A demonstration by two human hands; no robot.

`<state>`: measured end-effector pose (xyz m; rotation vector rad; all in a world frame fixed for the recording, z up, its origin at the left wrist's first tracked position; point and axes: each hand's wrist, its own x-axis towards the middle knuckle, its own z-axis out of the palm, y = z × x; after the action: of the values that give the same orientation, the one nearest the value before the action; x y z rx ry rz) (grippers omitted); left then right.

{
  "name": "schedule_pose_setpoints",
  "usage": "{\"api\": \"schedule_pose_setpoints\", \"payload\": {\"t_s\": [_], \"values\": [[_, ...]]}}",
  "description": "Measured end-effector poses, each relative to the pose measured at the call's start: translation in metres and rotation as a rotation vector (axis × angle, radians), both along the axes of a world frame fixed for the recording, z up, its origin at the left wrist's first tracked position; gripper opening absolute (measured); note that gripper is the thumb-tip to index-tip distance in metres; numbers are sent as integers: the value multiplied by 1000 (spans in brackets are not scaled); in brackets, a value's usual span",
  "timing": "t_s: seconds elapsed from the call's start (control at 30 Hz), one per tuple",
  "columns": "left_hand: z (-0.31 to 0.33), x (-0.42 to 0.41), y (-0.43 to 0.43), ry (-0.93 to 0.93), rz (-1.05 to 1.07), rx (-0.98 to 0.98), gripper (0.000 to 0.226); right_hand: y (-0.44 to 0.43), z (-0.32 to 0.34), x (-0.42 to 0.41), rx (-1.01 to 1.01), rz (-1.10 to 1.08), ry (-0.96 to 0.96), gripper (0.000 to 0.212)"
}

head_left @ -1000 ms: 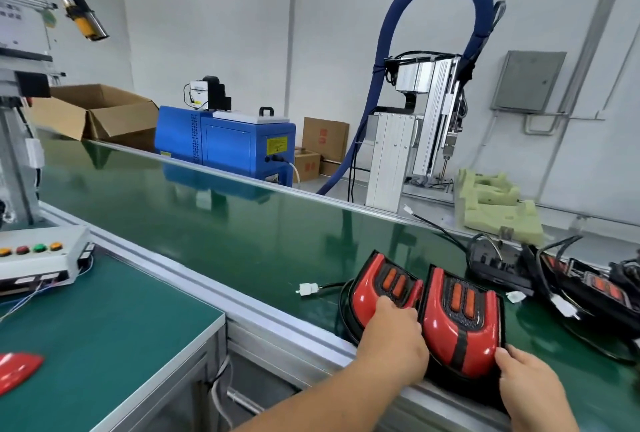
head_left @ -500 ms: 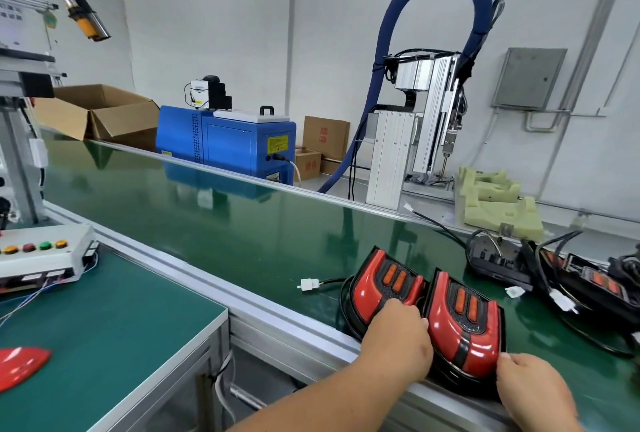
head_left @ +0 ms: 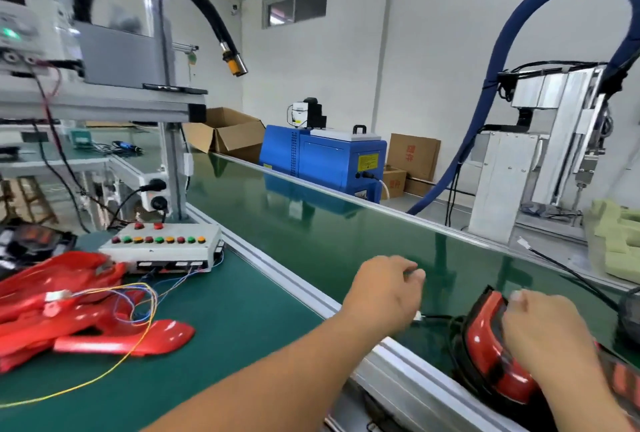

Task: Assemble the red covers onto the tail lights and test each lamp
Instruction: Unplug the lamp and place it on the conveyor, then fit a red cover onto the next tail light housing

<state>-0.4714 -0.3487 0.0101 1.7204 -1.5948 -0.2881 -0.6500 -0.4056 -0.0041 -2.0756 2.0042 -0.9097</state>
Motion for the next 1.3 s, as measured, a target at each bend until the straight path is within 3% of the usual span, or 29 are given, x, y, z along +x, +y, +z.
{"api": "schedule_pose_setpoints", "payload": {"t_s": [0.2,0.4,0.67,0.77,0.9,1.07,1.3], "values": [[6,132,70,250,322,-94,31,-5,10,149,-18,379,85,39],[-7,236,168,238,719,-172,27,48,11,304,-46,769,109,39],[-32,329,271,394,1074,-200,31,157,13,457,-91,1178,123,40],[-41,356,283,451,1118,-232,27,192,5,499,-95,1252,143,29],[-48,390,278,344,1116,-151,34,215,-12,537,-132,1272,201,24],[-46,432,257,189,1153,5,24,222,-36,549,-86,1277,333,29],[-46,483,220,95,1249,201,34,216,-54,555,-92,1318,328,39]]}}
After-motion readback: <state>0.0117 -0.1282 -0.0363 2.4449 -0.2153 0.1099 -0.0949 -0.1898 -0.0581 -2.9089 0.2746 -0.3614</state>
